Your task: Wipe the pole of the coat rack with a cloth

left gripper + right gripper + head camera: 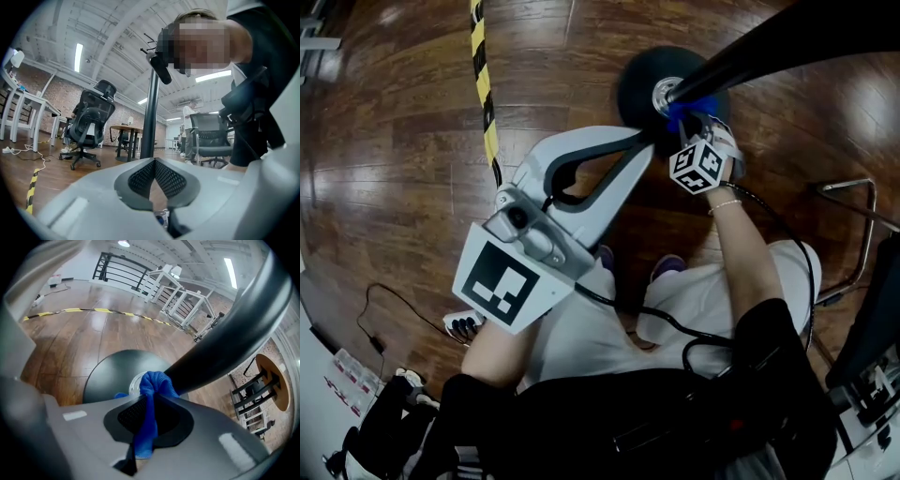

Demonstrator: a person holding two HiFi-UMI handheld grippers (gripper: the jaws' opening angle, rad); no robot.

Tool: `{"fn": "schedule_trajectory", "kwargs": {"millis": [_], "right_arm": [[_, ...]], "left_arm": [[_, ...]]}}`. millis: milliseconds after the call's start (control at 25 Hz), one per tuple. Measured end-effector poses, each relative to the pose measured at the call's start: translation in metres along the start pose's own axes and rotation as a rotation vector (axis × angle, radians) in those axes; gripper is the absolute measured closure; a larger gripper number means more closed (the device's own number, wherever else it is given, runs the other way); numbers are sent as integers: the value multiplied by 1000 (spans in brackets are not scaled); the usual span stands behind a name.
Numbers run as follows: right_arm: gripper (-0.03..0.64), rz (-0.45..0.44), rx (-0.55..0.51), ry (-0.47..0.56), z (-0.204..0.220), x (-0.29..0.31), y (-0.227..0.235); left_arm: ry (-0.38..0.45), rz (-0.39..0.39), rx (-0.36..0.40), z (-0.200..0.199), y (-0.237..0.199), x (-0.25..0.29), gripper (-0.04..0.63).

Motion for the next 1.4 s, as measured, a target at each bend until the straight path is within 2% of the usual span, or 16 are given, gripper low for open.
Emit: {"fn": "schedule_trajectory", "kwargs": {"millis": [280, 400, 520, 720, 800, 840, 920, 960, 1080, 1240, 1400], "right_arm": [[586, -10, 146, 206, -21, -63, 14], [586, -36, 228, 344, -42, -108, 30], [586, -18, 236, 512, -66, -164, 46], [586, 85, 301, 773, -88, -265, 76], [586, 168, 310, 870, -102, -314, 91], [586, 205, 308, 894, -108, -338, 97], [586, 228, 327, 880, -113, -385, 107], [586, 221, 343, 874, -116, -410, 111], [586, 207, 341, 888, -140, -487, 114], [586, 183, 341, 935, -200, -591, 106], [586, 142, 404, 983, -252, -715, 91]], "left_arm": [[-23, -5, -23, 10, -4, 7, 589], [-23, -9, -37, 12, -8, 13, 589], [-26, 5, -23, 15, -7, 20, 589], [-34, -8, -26, 21, -4, 29, 589], [-57, -7, 7, 13, 5, 35, 589], [-85, -3, 48, 4, 12, 35, 589], [-151, -7, 123, -25, 33, 30, 589], [-166, -11, 122, -46, 45, 25, 589], [-146, -17, 55, -120, 78, 1, 589], [-71, -53, 48, -232, 106, -40, 589], [-12, -67, -52, -355, 122, -73, 589]]}}
Point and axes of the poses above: the fingertips, and each gripper's own axes: x forward along the fingers, y to its right, z out of its underside, the point moved 4 cm from there along -x, backward along the fingers, and after that the axes turned 15 degrees about -z, right-handed, at the moved point
